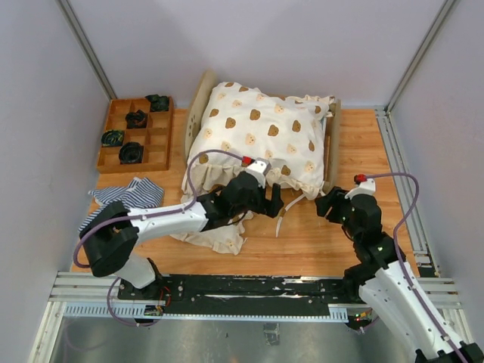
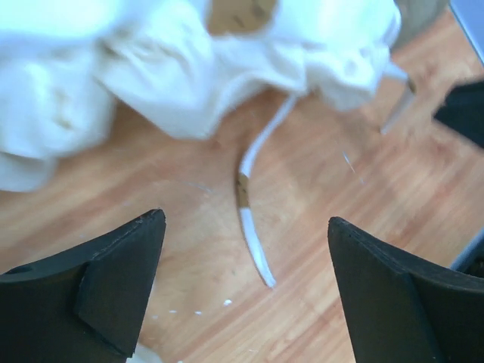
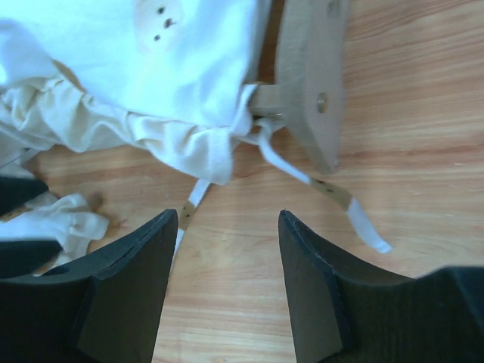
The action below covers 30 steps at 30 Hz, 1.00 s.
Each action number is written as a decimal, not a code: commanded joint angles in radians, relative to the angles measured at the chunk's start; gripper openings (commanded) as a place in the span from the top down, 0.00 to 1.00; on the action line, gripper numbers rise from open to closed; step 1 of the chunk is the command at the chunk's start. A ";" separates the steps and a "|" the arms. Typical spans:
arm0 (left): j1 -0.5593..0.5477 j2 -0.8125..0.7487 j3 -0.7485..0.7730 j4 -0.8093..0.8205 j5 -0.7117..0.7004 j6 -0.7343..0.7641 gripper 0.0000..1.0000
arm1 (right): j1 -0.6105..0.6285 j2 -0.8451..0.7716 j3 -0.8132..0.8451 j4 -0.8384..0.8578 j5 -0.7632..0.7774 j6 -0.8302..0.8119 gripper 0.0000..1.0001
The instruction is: Set up the pet bed
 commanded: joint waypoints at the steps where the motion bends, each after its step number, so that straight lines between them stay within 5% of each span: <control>1: 0.101 -0.083 0.036 -0.163 -0.085 0.066 0.05 | 0.120 0.053 -0.006 0.127 0.109 0.080 0.43; 7: 0.218 -0.159 0.008 -0.211 -0.073 0.103 0.01 | 0.297 0.260 0.018 0.229 0.347 0.159 0.43; 13: 0.284 -0.195 -0.012 -0.195 -0.064 0.103 0.05 | 0.326 0.457 0.094 0.222 0.510 0.134 0.44; 20: 0.333 -0.178 -0.032 -0.153 0.000 0.080 0.12 | 0.323 0.459 0.109 0.180 0.668 -0.082 0.97; 30: 0.385 -0.193 -0.049 -0.168 0.021 0.105 0.16 | 0.262 0.361 0.138 0.067 0.621 -0.277 1.00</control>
